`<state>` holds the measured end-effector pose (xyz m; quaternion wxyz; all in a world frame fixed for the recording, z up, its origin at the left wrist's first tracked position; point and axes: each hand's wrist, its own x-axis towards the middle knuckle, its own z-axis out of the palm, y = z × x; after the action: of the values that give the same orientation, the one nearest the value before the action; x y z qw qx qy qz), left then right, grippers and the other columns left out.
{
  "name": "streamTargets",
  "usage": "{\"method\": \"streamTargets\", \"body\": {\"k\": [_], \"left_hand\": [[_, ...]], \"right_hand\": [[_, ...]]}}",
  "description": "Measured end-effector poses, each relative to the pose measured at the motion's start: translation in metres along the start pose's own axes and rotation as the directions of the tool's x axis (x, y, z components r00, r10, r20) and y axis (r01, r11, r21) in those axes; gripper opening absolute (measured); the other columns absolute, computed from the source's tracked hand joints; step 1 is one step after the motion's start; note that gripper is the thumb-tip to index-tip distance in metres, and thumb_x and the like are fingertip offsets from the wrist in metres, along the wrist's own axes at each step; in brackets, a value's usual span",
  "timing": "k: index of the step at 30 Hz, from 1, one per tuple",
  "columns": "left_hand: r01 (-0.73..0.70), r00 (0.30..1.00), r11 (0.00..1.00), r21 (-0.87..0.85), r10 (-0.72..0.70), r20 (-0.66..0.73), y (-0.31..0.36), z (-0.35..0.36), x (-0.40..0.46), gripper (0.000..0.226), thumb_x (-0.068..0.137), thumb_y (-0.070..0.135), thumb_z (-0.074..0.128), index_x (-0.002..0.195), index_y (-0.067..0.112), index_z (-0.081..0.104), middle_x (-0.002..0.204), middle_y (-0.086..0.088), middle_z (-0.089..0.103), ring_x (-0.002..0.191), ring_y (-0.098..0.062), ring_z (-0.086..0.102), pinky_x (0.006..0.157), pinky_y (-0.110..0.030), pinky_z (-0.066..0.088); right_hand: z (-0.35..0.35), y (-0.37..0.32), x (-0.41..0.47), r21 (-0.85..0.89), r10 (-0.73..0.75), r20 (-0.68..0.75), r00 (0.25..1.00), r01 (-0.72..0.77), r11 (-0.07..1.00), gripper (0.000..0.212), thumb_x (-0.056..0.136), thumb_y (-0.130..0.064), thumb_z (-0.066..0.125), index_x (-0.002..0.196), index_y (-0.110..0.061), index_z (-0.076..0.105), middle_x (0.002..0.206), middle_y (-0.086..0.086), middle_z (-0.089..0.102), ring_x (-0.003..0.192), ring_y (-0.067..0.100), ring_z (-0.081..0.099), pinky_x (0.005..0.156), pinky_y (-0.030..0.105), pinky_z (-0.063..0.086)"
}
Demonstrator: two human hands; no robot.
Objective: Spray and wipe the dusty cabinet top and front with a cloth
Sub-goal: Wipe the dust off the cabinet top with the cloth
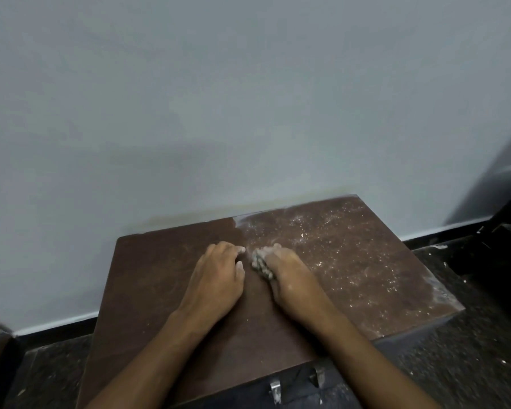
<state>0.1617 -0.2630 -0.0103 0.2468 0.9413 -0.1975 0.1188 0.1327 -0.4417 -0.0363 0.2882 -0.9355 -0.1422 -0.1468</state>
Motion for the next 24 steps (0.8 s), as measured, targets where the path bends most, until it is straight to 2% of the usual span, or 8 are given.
{"method": "streamTargets", "body": {"k": [2,6,8,10,13,17,21,24], "left_hand": [[0.004,1.0,1.0,0.007,-0.004,-0.006,-0.005,0.001,0.006,0.032,0.09,0.019,0.055,0.121,0.015,0.061,0.114,0.003,0.061,0.106,-0.019,0.053,0.095,-0.036,0.046],[0.041,0.999,0.999,-0.017,-0.042,-0.026,-0.019,0.005,0.026,0.032,0.088,0.014,0.054,0.119,0.013,0.063,0.115,0.001,0.063,0.107,-0.02,0.055,0.096,-0.038,0.047],[0.056,0.998,0.998,-0.018,-0.057,-0.029,-0.025,0.006,0.038,0.032,0.088,0.014,0.053,0.118,0.014,0.064,0.115,0.001,0.064,0.107,-0.02,0.056,0.096,-0.038,0.047],[0.052,0.998,0.999,-0.013,-0.053,-0.031,-0.03,0.006,0.048,0.032,0.087,0.014,0.054,0.118,0.014,0.064,0.115,0.0,0.064,0.109,-0.02,0.056,0.097,-0.039,0.047],[0.064,0.997,0.998,-0.005,-0.064,-0.04,-0.035,0.003,0.058,0.033,0.087,0.017,0.056,0.12,0.013,0.063,0.116,-0.001,0.064,0.112,-0.021,0.055,0.099,-0.04,0.046],[0.088,0.996,0.996,0.022,-0.087,-0.028,-0.045,0.004,0.069,0.033,0.087,0.017,0.055,0.119,0.012,0.064,0.115,-0.003,0.064,0.111,-0.022,0.056,0.099,-0.038,0.045],[0.105,0.994,0.994,0.012,-0.104,-0.034,-0.049,-0.001,0.074,0.032,0.089,0.018,0.055,0.12,0.013,0.063,0.117,-0.001,0.063,0.114,-0.019,0.054,0.101,-0.032,0.043],[0.128,0.99,0.992,0.022,-0.126,-0.059,-0.054,-0.004,0.073,0.032,0.089,0.016,0.054,0.119,0.01,0.063,0.115,-0.004,0.062,0.113,-0.021,0.054,0.099,-0.033,0.044]], "right_hand": [[0.006,-0.002,0.018,-0.02,0.048,-0.04,0.998,-0.049,0.999,0.034,0.097,-0.016,0.045,0.124,-0.012,0.065,0.118,0.007,0.067,0.11,0.026,0.06,0.113,0.036,0.04],[0.018,-0.032,0.012,0.1,-0.116,0.055,0.992,0.11,0.989,0.027,0.098,-0.011,0.049,0.12,-0.01,0.064,0.115,0.004,0.066,0.107,0.019,0.057,0.109,0.029,0.038],[0.017,-0.02,0.026,0.063,-0.15,0.066,0.987,0.145,0.987,0.03,0.098,-0.014,0.046,0.123,-0.01,0.064,0.117,0.005,0.066,0.109,0.02,0.056,0.111,0.029,0.037],[0.02,0.005,0.056,0.016,-0.086,0.021,0.996,0.086,0.996,0.029,0.096,-0.012,0.048,0.119,-0.011,0.065,0.114,0.006,0.067,0.105,0.024,0.057,0.108,0.035,0.041],[0.03,0.021,0.093,-0.058,0.044,-0.014,0.999,-0.045,0.997,0.024,0.091,-0.009,0.051,0.11,-0.009,0.066,0.103,0.009,0.065,0.096,0.03,0.057,0.094,0.046,0.047],[0.044,0.019,0.109,-0.083,0.02,0.019,1.0,-0.019,0.996,0.03,0.091,-0.014,0.05,0.116,-0.008,0.066,0.109,0.011,0.065,0.101,0.032,0.057,0.094,0.045,0.048],[0.043,0.021,0.137,-0.14,0.131,0.049,0.99,-0.123,0.983,0.029,0.088,-0.014,0.045,0.109,-0.005,0.063,0.11,0.014,0.059,0.1,0.035,0.054,0.091,0.047,0.046],[0.044,0.014,0.121,-0.096,0.015,0.074,0.997,-0.008,0.995,0.03,0.094,-0.017,0.046,0.117,-0.009,0.064,0.114,0.01,0.062,0.106,0.03,0.054,0.099,0.041,0.044]]}}
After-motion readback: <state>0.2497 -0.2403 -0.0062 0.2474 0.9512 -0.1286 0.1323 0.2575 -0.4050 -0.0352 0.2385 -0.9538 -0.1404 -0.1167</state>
